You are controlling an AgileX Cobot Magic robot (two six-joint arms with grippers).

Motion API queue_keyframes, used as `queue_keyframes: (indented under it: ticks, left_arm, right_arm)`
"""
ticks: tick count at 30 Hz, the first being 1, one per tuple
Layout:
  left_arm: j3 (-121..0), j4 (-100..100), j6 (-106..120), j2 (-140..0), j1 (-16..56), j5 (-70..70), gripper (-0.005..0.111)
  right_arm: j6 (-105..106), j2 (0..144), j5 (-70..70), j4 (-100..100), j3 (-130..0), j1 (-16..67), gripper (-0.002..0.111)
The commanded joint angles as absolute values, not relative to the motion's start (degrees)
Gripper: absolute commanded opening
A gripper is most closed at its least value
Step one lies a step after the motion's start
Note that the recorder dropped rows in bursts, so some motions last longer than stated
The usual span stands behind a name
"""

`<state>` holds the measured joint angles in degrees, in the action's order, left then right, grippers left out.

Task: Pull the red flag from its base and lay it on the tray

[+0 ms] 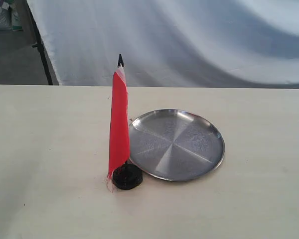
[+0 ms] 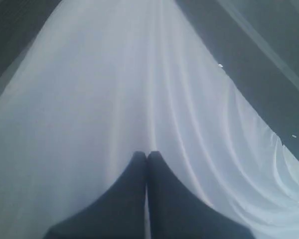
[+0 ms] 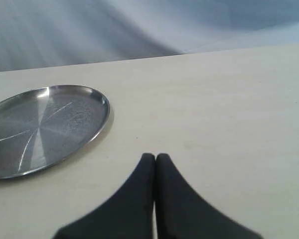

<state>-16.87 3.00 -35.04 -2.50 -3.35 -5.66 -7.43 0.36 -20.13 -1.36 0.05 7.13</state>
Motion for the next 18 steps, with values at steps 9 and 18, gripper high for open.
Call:
queue_keyframes:
  ticks: [9, 18]
  left_arm:
    - [-45.8, 9.4, 2.7, -41.0, 7.4, 24.6, 0.0]
    - [-47.7, 15.3, 10.0, -62.8, 19.8, 21.7, 0.0]
  right_arm:
    - [-7.3, 0.0, -20.0, -1.6, 0.0, 7.0, 0.0]
    - [-7.3, 0.0, -20.0, -1.6, 0.0, 7.0, 0.0]
